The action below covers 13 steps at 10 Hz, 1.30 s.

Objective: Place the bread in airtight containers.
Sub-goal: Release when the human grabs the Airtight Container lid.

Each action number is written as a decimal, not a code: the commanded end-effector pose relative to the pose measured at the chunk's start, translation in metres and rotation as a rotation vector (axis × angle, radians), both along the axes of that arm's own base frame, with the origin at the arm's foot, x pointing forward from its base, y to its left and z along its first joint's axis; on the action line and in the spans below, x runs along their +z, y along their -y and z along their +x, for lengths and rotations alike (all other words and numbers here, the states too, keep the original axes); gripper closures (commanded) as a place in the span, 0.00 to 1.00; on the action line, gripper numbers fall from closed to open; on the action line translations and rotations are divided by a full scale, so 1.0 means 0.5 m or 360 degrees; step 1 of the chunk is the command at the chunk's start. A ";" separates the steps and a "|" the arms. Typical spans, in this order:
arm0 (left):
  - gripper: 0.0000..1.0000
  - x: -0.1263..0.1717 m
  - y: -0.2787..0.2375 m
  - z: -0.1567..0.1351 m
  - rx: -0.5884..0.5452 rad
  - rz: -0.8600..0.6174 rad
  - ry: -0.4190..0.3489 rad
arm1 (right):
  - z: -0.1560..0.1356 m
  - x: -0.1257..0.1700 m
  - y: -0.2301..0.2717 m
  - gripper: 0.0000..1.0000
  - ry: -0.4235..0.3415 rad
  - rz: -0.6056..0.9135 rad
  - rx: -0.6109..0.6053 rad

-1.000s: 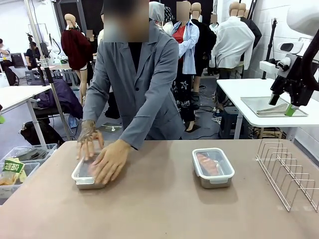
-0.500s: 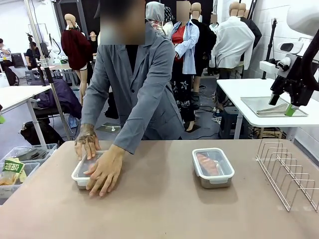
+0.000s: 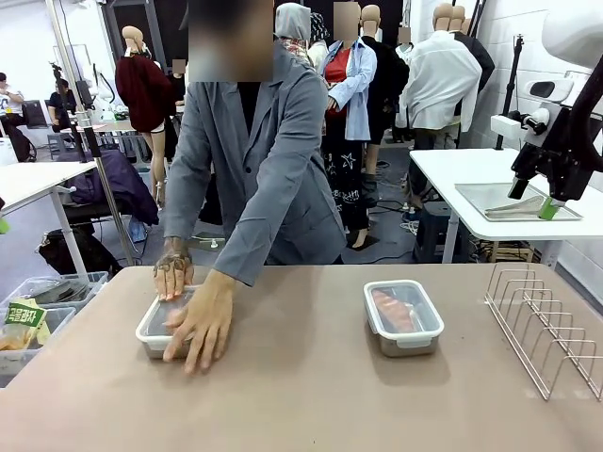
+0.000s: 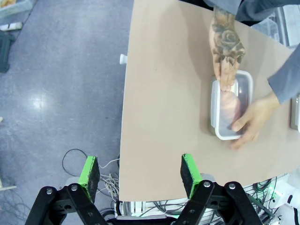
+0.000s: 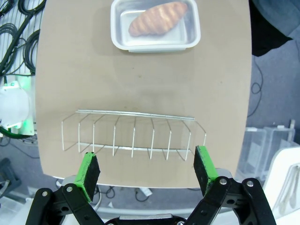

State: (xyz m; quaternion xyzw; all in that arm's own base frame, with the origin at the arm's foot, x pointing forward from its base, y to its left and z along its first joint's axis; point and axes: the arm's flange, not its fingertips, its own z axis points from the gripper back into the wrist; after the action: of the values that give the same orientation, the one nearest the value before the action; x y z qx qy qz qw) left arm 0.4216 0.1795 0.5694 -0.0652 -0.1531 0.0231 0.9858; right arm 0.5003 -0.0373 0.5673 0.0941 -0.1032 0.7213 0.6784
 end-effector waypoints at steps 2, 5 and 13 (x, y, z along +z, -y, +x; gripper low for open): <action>0.11 0.000 -0.002 -0.003 0.0012 0.0034 0.0001 | -0.003 0.001 0.000 0.00 -0.0007 -0.0037 -0.0006; 0.11 0.000 -0.002 -0.003 0.0012 0.0034 0.0001 | -0.003 0.001 0.000 0.00 -0.0007 -0.0037 -0.0006; 0.11 0.000 -0.002 -0.003 0.0012 0.0034 0.0001 | -0.003 0.001 0.000 0.00 -0.0007 -0.0037 -0.0006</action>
State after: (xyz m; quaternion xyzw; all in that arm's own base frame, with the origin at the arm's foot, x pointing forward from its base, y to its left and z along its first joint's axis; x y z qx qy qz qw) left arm 0.4216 0.1795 0.5694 -0.0652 -0.1531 0.0231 0.9858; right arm 0.5003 -0.0373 0.5673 0.0941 -0.1032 0.7213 0.6784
